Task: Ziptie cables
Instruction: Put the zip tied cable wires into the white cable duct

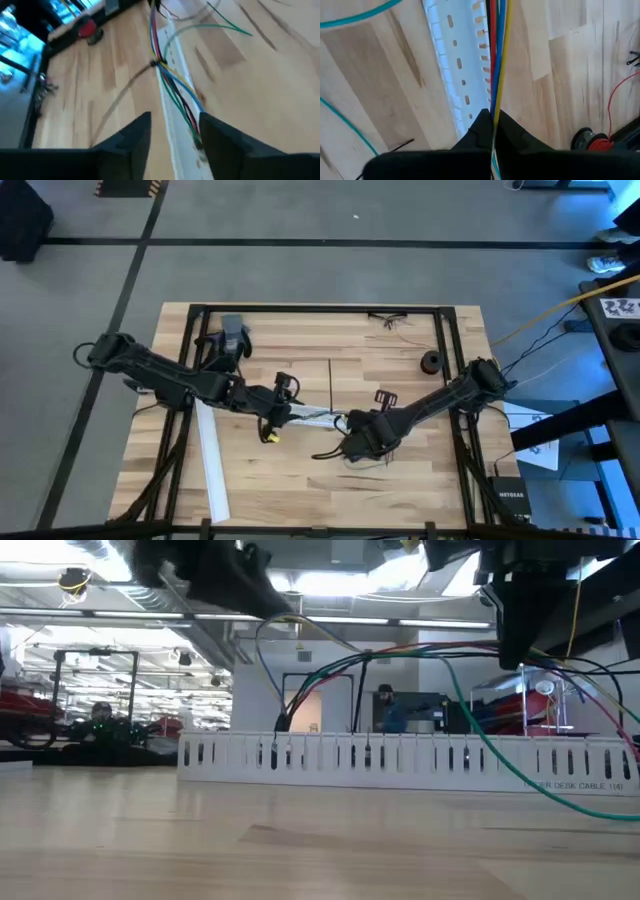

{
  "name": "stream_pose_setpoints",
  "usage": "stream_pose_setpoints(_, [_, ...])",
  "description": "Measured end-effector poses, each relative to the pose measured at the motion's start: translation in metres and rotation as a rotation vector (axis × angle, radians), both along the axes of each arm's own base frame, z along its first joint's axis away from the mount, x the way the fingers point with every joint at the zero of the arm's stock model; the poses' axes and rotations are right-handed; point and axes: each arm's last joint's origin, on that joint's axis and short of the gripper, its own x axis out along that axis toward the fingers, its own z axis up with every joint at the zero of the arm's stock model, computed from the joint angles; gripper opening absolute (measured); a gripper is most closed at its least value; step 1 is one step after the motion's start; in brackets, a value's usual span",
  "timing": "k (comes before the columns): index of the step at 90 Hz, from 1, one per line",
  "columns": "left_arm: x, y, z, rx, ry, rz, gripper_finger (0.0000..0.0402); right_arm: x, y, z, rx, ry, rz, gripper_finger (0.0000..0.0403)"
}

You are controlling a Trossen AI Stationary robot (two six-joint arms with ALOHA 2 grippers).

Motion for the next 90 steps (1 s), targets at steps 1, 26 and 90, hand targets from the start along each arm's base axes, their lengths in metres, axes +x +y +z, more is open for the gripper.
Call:
stream_pose_setpoints(1, [-0.002,0.0,0.001,-0.004,0.007,0.005,0.0179,0.0,0.0,0.0,-0.002,-0.003,-0.001,0.0])
stream_pose_setpoints(26, [-0.024,0.013,-0.022,-0.033,0.112,0.109,0.0198,-0.002,-0.004,0.014,-0.045,-0.097,0.005,0.0])
stream_pose_setpoints(90, [0.026,0.03,-0.107,-0.194,-0.065,-0.058,0.0198,-0.008,-0.009,0.034,-0.077,-0.213,-0.008,0.0001])
